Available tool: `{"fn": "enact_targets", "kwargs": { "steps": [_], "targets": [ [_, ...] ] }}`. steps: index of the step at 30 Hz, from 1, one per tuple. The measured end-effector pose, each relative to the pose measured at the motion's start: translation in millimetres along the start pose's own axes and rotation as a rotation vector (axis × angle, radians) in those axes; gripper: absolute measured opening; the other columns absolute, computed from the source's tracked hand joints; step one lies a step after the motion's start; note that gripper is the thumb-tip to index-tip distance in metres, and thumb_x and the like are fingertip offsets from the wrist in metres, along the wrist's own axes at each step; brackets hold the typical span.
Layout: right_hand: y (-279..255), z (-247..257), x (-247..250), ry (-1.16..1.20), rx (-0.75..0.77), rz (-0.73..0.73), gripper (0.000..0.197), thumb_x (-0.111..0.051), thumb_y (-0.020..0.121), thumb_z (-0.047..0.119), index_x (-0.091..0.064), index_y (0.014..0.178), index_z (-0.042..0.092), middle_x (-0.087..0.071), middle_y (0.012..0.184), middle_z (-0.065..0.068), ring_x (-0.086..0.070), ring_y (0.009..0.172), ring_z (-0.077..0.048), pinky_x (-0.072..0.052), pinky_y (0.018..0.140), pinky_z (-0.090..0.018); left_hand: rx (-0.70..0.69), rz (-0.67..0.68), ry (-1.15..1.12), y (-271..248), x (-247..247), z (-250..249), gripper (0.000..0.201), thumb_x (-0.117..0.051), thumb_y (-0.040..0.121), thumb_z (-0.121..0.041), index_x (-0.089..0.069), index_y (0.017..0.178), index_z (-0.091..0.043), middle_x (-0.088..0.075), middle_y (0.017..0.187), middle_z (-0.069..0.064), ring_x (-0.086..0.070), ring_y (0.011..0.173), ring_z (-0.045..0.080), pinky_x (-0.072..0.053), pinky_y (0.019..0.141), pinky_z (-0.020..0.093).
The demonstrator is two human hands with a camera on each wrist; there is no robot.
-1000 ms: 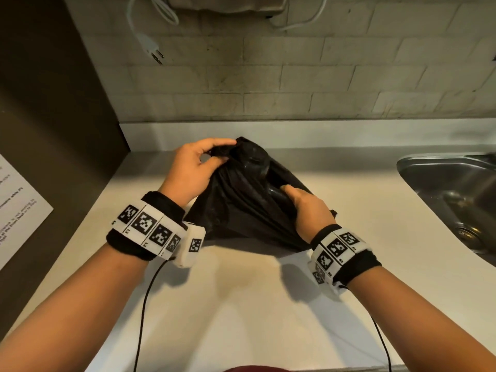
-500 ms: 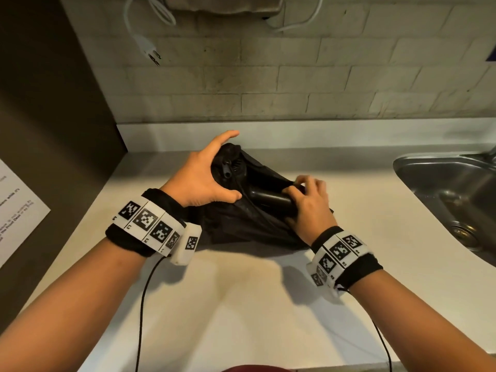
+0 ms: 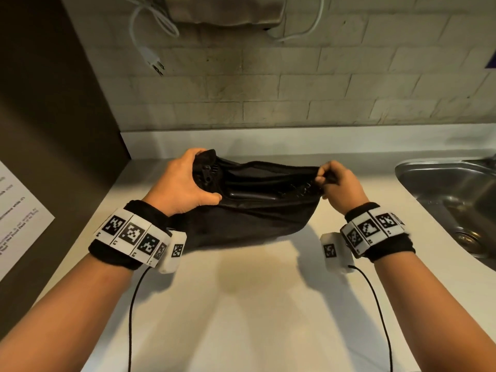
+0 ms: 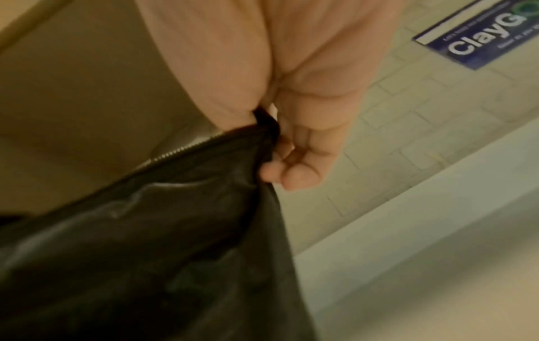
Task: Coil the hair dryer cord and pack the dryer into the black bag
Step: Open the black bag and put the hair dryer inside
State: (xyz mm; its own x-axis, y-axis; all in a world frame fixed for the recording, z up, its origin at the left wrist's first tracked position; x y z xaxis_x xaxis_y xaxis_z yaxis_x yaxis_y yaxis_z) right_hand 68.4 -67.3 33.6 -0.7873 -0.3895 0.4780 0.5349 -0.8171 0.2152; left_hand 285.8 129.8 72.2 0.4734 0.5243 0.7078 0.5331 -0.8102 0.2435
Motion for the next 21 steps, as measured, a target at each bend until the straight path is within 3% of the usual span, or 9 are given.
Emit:
{"fn": "enact_targets", "kwargs": {
  "steps": [2, 6, 9, 13, 15, 18, 19, 21],
  "targets": [
    [0, 14, 5, 0.101, 0.058, -0.029, 0.036, -0.044, 0.086, -0.008, -0.043, 0.069, 0.023, -0.046, 0.065, 0.001, -0.045, 0.058, -0.015, -0.042, 0.051, -0.021, 0.014, -0.027, -0.009, 1, 5, 3, 0.082, -0.083, 0.058, -0.012, -0.043, 0.130, -0.017, -0.053, 0.108, -0.006, -0.051, 0.099, 0.008, -0.038, 0.083, 0.017],
    [-4, 40, 11, 0.255, 0.109, -0.065, 0.034, -0.040, 0.089, -0.008, -0.042, 0.071, 0.021, -0.042, 0.066, 0.000, -0.046, 0.047, -0.002, -0.041, 0.042, -0.015, 0.027, -0.002, -0.012, 0, 8, 6, 0.082, -0.083, 0.058, -0.013, -0.042, 0.129, -0.019, -0.054, 0.108, -0.006, -0.053, 0.099, 0.010, -0.039, 0.083, 0.020],
    [-1, 44, 18, 0.291, 0.094, -0.119, 0.032, -0.040, 0.089, -0.004, -0.043, 0.071, 0.021, -0.043, 0.068, 0.000, -0.044, 0.050, -0.016, -0.039, 0.035, -0.019, 0.008, 0.051, -0.006, -2, 7, 4, 0.084, -0.084, 0.056, -0.014, -0.042, 0.129, -0.022, -0.056, 0.111, -0.004, -0.055, 0.103, 0.012, -0.041, 0.086, 0.021],
    [4, 42, 25, 0.282, 0.053, -0.212, 0.031, -0.042, 0.090, 0.001, -0.044, 0.069, 0.023, -0.046, 0.068, 0.002, -0.045, 0.051, -0.017, -0.041, 0.032, -0.019, -0.031, 0.132, -0.002, -6, 0, -2, 0.085, -0.083, 0.057, -0.014, -0.041, 0.130, -0.023, -0.057, 0.113, -0.005, -0.055, 0.104, 0.011, -0.043, 0.088, 0.021],
    [8, 36, 26, 0.286, 0.023, -0.224, 0.029, -0.041, 0.092, 0.007, -0.045, 0.069, 0.024, -0.047, 0.068, 0.002, -0.049, 0.055, -0.018, -0.047, 0.041, -0.025, -0.031, 0.129, -0.017, -8, -2, -1, 0.084, -0.083, 0.057, -0.012, -0.042, 0.130, -0.023, -0.056, 0.108, -0.009, -0.055, 0.101, 0.008, -0.041, 0.082, 0.012],
    [12, 20, 37, 0.270, -0.069, -0.308, 0.023, -0.043, 0.089, 0.021, -0.049, 0.068, 0.029, -0.049, 0.069, 0.004, -0.052, 0.077, -0.026, -0.049, 0.073, -0.045, -0.027, 0.112, -0.053, -9, -2, 2, 0.082, -0.083, 0.056, -0.008, -0.043, 0.126, -0.025, -0.054, 0.099, -0.020, -0.054, 0.091, -0.004, -0.037, 0.072, -0.003],
    [14, 12, 40, 0.257, -0.097, -0.322, 0.018, -0.044, 0.087, 0.023, -0.051, 0.070, 0.027, -0.050, 0.069, 0.002, -0.052, 0.078, -0.026, -0.048, 0.074, -0.048, -0.031, 0.108, -0.068, -10, -2, 2, 0.082, -0.083, 0.055, -0.007, -0.043, 0.124, -0.026, -0.052, 0.098, -0.024, -0.053, 0.089, -0.008, -0.036, 0.071, -0.006],
    [15, 3, 42, 0.186, -0.141, -0.315, 0.006, -0.046, 0.087, 0.018, -0.051, 0.084, 0.015, -0.055, 0.074, -0.009, -0.056, 0.072, -0.029, -0.051, 0.065, -0.046, -0.040, 0.104, -0.090, -11, -3, 1, 0.081, -0.083, 0.054, -0.007, -0.043, 0.122, -0.028, -0.052, 0.097, -0.026, -0.052, 0.089, -0.013, -0.035, 0.071, -0.007]
  ]
}}
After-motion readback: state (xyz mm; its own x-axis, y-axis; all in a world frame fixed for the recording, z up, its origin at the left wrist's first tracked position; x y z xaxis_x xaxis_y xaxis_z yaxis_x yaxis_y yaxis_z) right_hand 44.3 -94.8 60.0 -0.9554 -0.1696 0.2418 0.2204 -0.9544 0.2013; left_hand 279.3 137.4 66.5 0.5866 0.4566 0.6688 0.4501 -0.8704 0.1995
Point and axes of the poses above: each hand's wrist, its own y-axis towards the middle knuckle, its own x-axis out of the back of the hand, z = x × y, the point moved 8 cm from there along y, towards the middle knuckle
